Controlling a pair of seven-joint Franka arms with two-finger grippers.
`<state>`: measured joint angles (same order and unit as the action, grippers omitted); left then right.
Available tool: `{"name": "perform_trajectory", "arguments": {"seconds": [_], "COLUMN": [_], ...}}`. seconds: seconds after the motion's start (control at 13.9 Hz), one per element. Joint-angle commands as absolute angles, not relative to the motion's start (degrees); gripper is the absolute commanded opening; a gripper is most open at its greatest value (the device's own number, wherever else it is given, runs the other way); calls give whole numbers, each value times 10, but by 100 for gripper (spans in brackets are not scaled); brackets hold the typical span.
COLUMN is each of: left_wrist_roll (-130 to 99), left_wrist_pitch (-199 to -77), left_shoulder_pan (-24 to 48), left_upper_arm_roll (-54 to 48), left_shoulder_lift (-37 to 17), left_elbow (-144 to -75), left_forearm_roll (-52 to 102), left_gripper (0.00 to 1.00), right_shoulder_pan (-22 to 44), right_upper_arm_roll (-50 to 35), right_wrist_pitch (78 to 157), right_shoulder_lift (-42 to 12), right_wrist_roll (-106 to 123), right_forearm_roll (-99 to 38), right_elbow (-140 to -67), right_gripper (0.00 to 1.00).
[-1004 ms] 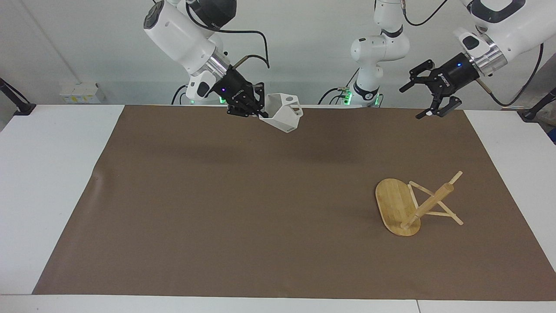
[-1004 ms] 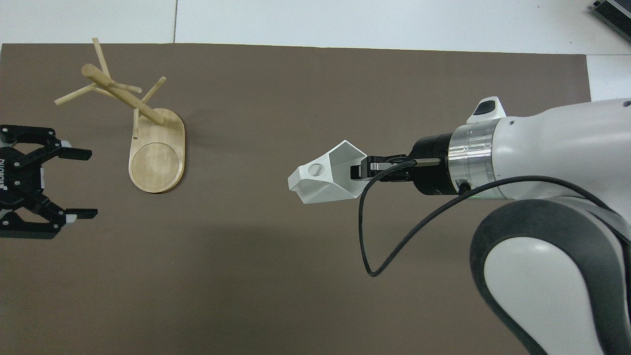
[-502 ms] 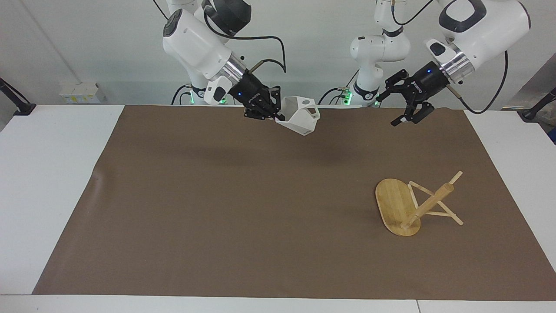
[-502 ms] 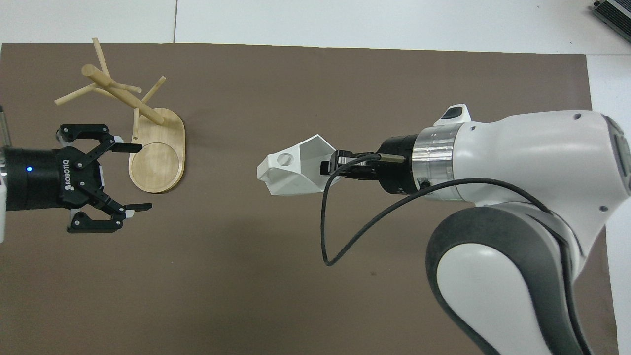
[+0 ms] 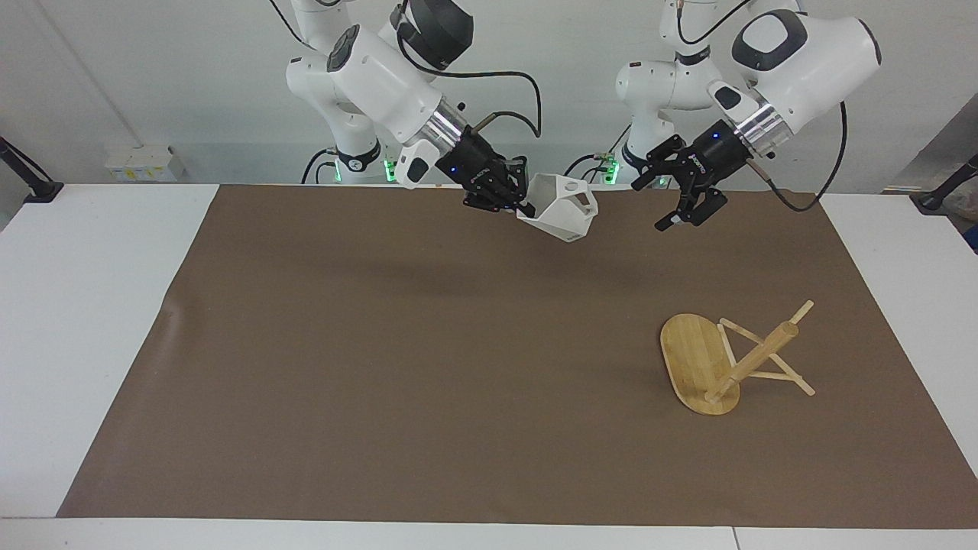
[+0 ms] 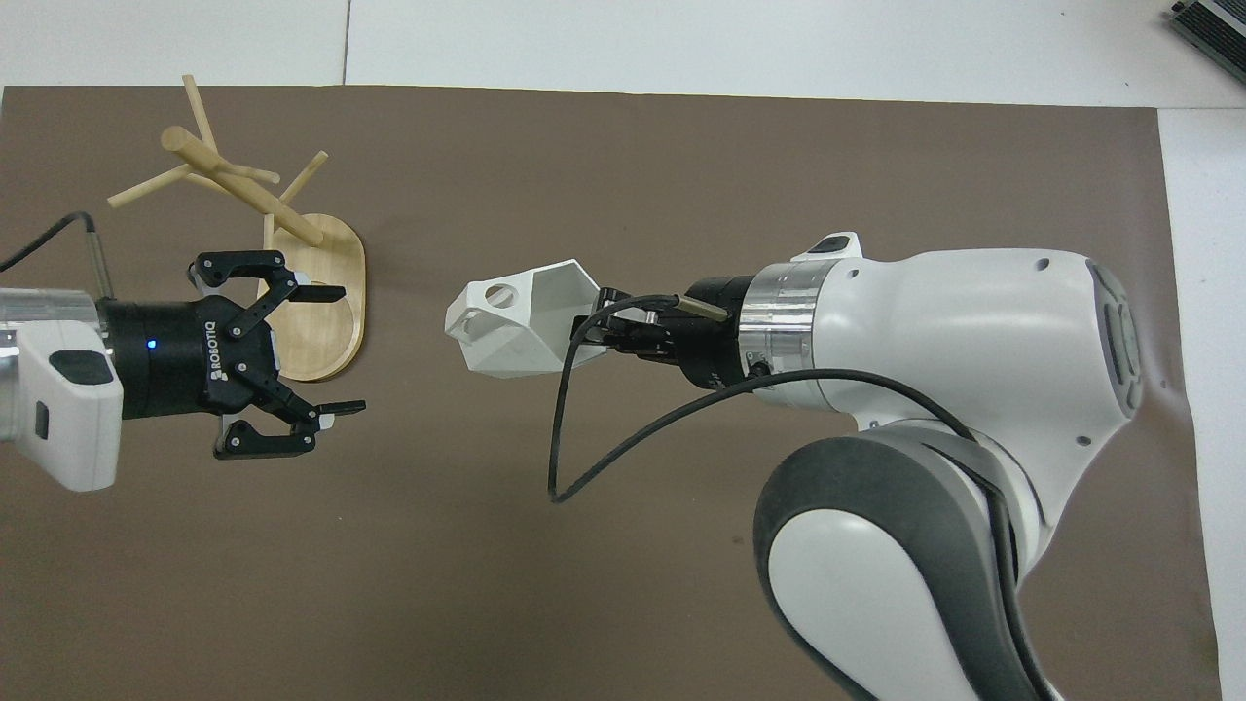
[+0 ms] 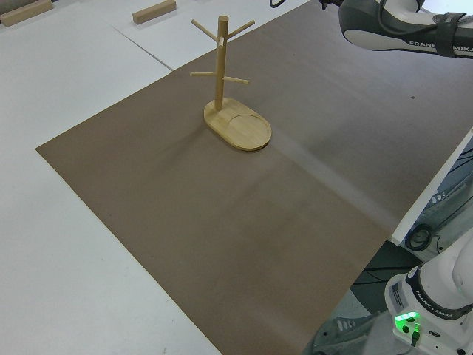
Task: Hang cup on rack
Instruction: 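Grasp the cup body with the left gripper from the right gripper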
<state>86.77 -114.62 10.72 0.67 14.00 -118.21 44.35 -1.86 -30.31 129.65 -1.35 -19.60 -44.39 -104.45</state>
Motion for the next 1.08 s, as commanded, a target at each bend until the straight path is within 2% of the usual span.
{"name": "perform_trajectory", "arguments": {"seconds": [0.0, 0.36, 1.0], "left_wrist_roll": [883, 875, 862], "left_wrist_pitch": [-1195, -1240, -1194], "left_shoulder_pan": [140, 175, 169], "left_upper_arm_roll": [14, 14, 14], "left_shoulder_lift": [139, 115, 106], "left_elbow": [-1208, -1214, -1208], "left_forearm_roll": [468, 519, 576], "left_gripper": [100, 100, 100], "right_shoulder_pan": [-27, -27, -27], "right_upper_arm_roll": [-323, -344, -362], "right_wrist_pitch": [1319, 1339, 1345], "right_shoulder_lift": [-15, -23, -33], "right_wrist_roll": [-221, -260, -270], "right_forearm_roll": [-472, -480, -481], "right_elbow": [-1046, -1046, -1047], "right_gripper": [0, 0, 0]}}
